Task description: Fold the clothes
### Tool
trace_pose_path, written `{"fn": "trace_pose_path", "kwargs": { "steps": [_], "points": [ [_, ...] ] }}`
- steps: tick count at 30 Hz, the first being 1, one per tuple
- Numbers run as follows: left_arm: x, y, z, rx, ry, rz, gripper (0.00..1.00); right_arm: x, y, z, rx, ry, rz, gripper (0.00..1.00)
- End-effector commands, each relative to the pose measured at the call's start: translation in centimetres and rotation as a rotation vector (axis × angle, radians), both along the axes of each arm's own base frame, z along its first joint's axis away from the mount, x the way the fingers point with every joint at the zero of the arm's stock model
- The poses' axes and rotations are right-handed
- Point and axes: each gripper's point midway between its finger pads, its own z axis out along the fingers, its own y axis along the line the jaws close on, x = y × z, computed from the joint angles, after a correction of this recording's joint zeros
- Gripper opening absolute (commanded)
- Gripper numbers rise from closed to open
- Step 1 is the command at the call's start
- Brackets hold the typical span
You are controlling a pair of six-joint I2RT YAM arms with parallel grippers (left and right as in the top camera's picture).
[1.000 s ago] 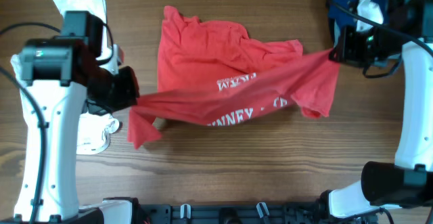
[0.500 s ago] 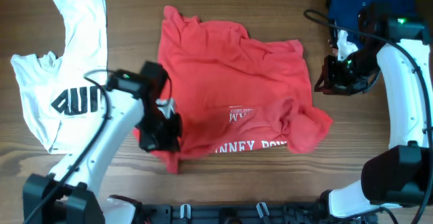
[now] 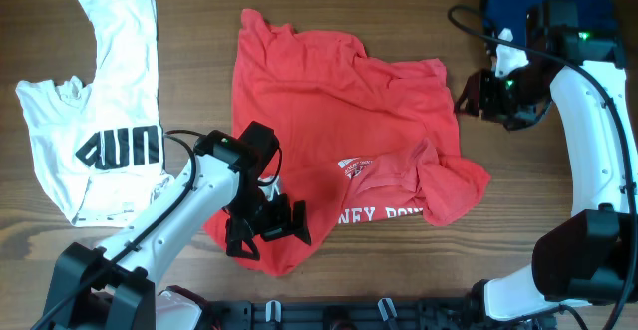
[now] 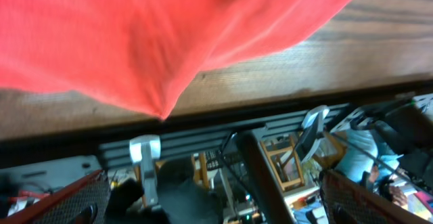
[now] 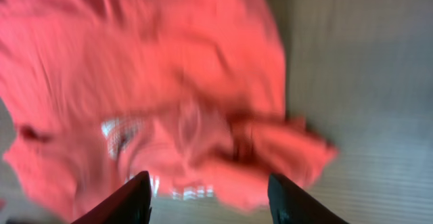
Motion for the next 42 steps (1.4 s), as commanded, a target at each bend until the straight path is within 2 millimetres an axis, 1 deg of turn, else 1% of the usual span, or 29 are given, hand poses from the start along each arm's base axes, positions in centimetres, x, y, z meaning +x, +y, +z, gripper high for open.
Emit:
{"fn": "trace_pose_path", "kwargs": {
  "steps": [1,3,5,6,7,9,10,12,15,16,17,20,22,26,30,31,33,34,38,40,42],
  "points": [
    [3.1,-0.3,0.4,-0.041,-0.093,0.065,1.00,3.5,-0.4,0.6,-0.019,-0.144,0.011,0.57],
    [6.7,-0.5,1.1,-0.083,-0.210,0.108,1.00,5.6,-0.3,0.7,-0.034,-0.227,0.045,0.60],
    [10.7,-0.7,2.3,-0.135,-0.357,0.131,1.00,7.6,-0.1,0.2,-0.048,-0.283,0.083,0.64],
    [12.8,-0.5,2.9,-0.148,-0.436,0.150,1.00,8.4,-0.1,-0.4,-0.053,-0.297,0.096,0.68],
    [14.4,-0.3,3.3,-0.147,-0.498,0.164,1.00,9.0,-0.1,-0.9,-0.055,-0.301,0.102,0.69],
    [18.5,1.0,4.5,-0.125,-0.672,0.177,1.00,10.2,-0.3,-2.9,-0.054,-0.292,0.101,0.70],
    [20.7,1.9,5.2,-0.108,-0.773,0.179,1.00,10.9,-0.4,-4.1,-0.053,-0.285,0.100,0.71],
    [23.7,3.6,6.2,-0.075,-0.900,0.216,1.00,11.8,0.0,-5.9,-0.023,-0.277,0.109,0.71],
    [26.2,5.5,7.3,-0.048,-0.999,0.261,1.00,12.7,0.5,-8.1,0.016,-0.267,0.118,0.71],
    [26.8,6.2,7.6,-0.040,-1.032,0.253,1.00,13.0,0.5,-9.1,0.016,-0.263,0.117,0.71],
    [27.1,6.7,7.6,-0.026,-1.049,0.249,1.00,13.3,0.5,-9.5,0.016,-0.264,0.116,0.71],
    [27.6,8.4,7.5,0.024,-1.059,0.280,1.00,14.4,0.4,-11.4,0.019,-0.271,0.105,0.70],
    [27.7,8.9,7.5,0.033,-1.059,0.287,1.00,14.8,0.4,-12.4,0.029,-0.262,0.072,0.68],
    [27.6,8.8,7.5,0.034,-1.060,0.283,1.00,15.5,0.3,-14.2,0.040,-0.257,0.040,0.63],
    [27.7,8.8,7.5,0.034,-1.060,0.283,1.00,16.0,1.3,-15.6,0.094,-0.255,0.038,0.50],
    [27.7,8.8,7.5,0.033,-1.060,0.283,1.00,15.9,1.4,-16.1,0.103,-0.246,0.035,0.45],
    [27.6,8.8,7.5,0.033,-1.060,0.283,1.00,16.0,1.5,-16.3,0.109,-0.239,0.018,0.34],
    [27.6,8.8,7.5,0.033,-1.060,0.283,1.00,16.2,1.6,-16.3,0.109,-0.250,0.020,0.27],
    [27.7,8.8,7.5,0.033,-1.061,0.283,1.00,17.8,1.8,-15.5,0.116,-0.323,0.017,0.06],
    [27.7,8.8,7.5,0.033,-1.064,0.283,1.00,19.3,1.9,-14.6,0.116,-0.390,0.011,0.04],
    [27.8,8.8,7.6,0.033,-1.067,0.284,1.00,21.4,2.2,-13.1,0.124,-0.491,-0.002,0.04]
  ]
}}
